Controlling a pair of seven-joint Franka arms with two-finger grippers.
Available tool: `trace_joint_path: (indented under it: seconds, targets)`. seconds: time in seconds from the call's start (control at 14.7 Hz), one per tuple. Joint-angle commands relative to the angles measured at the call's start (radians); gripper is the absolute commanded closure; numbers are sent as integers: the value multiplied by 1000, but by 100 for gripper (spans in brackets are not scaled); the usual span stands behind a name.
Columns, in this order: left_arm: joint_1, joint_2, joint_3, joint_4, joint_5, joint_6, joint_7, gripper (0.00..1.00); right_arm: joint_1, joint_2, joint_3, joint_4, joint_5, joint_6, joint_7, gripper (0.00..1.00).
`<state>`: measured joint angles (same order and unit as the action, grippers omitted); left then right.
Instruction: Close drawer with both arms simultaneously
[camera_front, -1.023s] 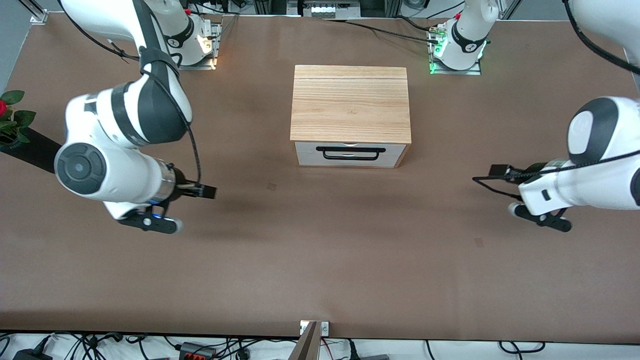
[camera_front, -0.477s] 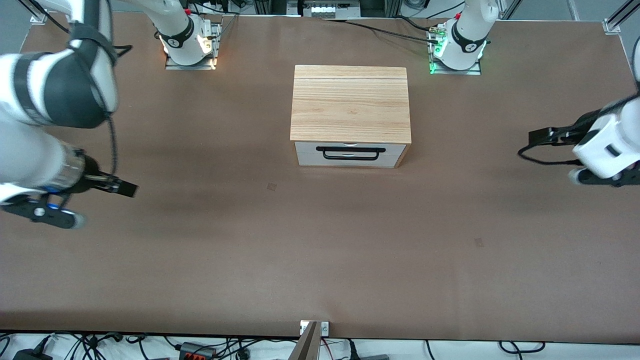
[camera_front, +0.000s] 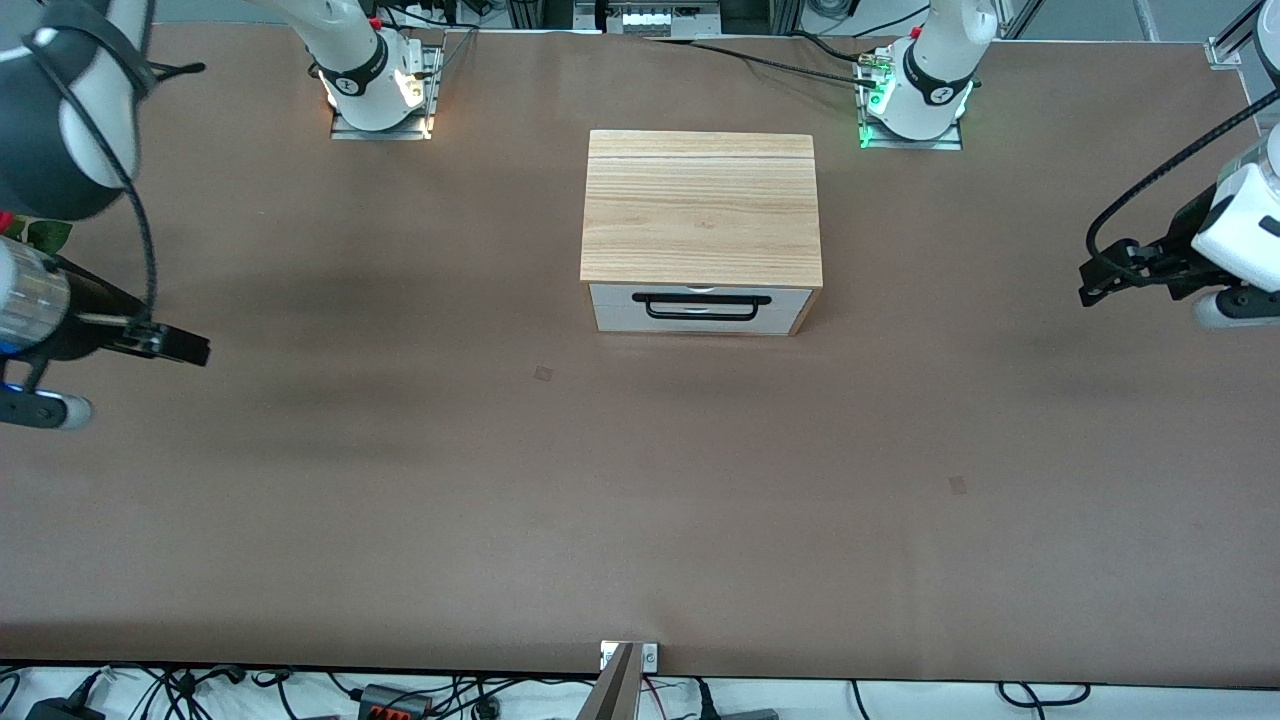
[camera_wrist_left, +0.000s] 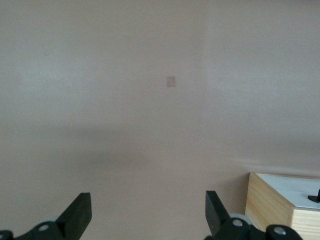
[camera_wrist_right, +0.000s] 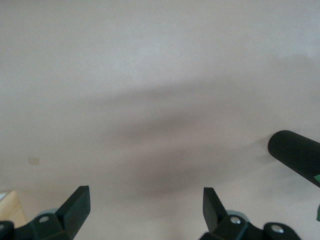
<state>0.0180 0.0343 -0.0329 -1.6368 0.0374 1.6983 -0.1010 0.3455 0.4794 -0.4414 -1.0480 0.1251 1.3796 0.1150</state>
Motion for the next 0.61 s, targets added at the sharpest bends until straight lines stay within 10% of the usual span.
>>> trace_joint_path:
  seconds: [0.0,0.27,0.55]
  targets:
    - [10,-56,-10,-69,-17,21,9,0,-63,-190,126,-249,-73,89,-17,0]
    - [0,-53,-18,-31,-16,-51,26,0,-279,-323,421,-453,-183,203,-28,0]
    - [0,-53,-18,-20,-16,-98,41,0,-323,-453,472,-605,-187,199,-5,0]
